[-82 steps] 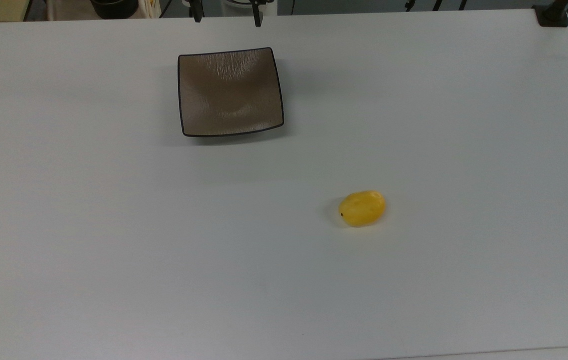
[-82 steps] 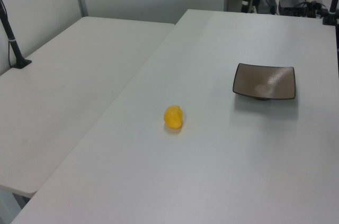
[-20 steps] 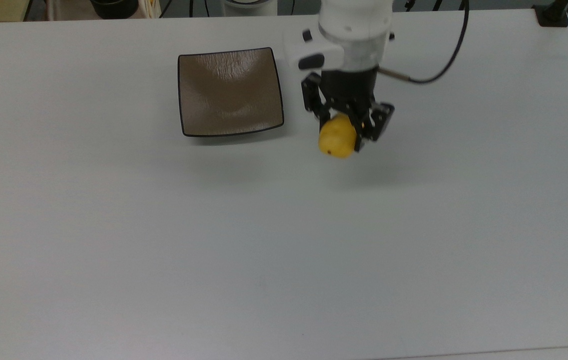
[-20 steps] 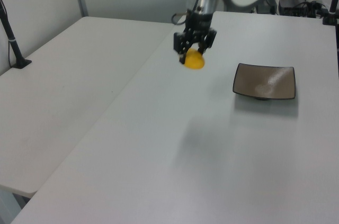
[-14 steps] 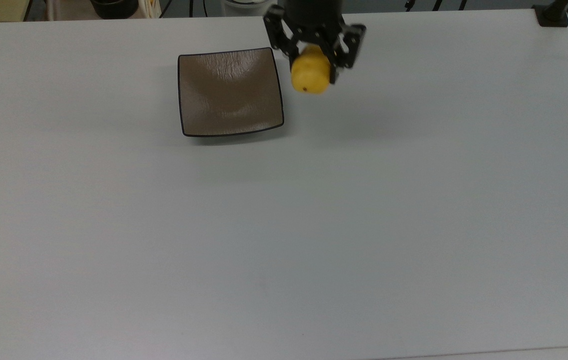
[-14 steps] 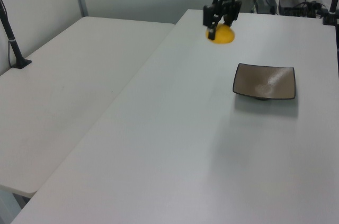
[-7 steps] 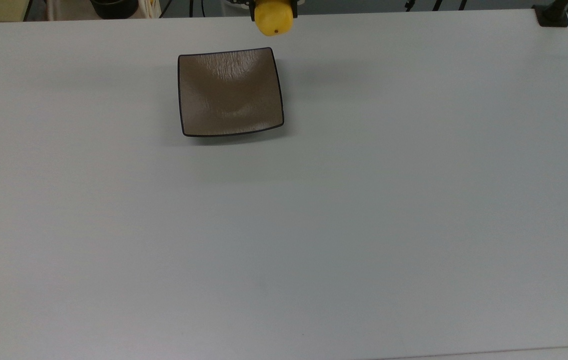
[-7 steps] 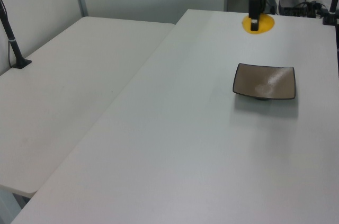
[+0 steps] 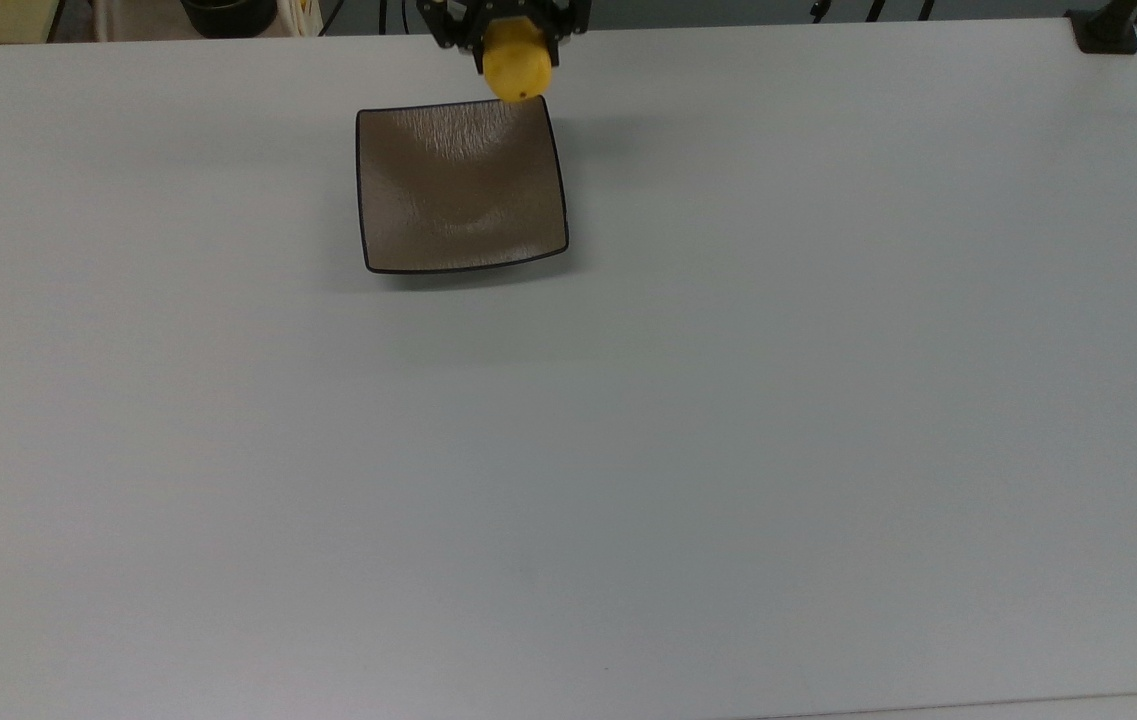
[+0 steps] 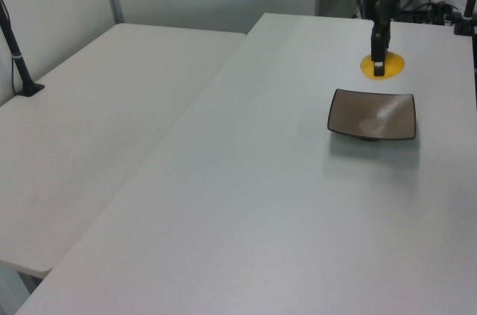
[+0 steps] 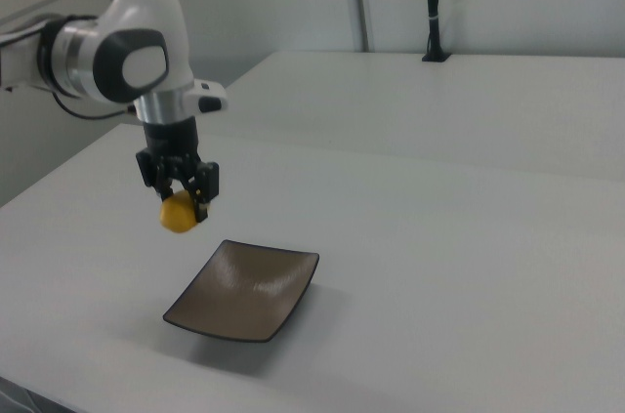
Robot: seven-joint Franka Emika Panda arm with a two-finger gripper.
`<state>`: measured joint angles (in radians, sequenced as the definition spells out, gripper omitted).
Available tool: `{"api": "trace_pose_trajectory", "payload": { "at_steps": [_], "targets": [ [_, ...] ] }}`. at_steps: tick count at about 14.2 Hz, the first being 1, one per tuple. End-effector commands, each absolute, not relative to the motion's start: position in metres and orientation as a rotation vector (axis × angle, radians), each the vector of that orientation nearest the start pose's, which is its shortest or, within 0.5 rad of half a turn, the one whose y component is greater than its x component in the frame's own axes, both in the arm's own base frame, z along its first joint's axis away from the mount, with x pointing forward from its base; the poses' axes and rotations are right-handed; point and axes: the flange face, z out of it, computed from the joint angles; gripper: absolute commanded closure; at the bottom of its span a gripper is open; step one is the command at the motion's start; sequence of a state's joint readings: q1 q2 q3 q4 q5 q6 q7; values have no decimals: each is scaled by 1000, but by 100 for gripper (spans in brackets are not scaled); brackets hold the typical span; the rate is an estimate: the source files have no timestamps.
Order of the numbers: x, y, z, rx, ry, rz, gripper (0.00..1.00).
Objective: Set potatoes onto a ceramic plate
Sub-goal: 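Lift the potato and carry it toward the brown square plate, then lower the potato onto the plate and open the gripper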
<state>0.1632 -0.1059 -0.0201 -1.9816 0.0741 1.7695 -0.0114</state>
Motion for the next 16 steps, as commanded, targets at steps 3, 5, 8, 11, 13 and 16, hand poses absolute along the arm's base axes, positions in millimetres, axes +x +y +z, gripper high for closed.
{"api": "trace_pose_trajectory", "payload": {
  "at_steps": [3,5,8,11,13,16],
  "targets": [
    [498,55,426,-3135,-227,-14,82],
    [499,45,401,-3162,-233,-60,82],
    [501,39,373,-3187,-260,-78,82],
    [505,40,354,-3186,-264,-78,66],
    [506,37,354,-3188,-234,-79,1],
    [517,38,375,-3190,-179,-122,0]
  ]
}}
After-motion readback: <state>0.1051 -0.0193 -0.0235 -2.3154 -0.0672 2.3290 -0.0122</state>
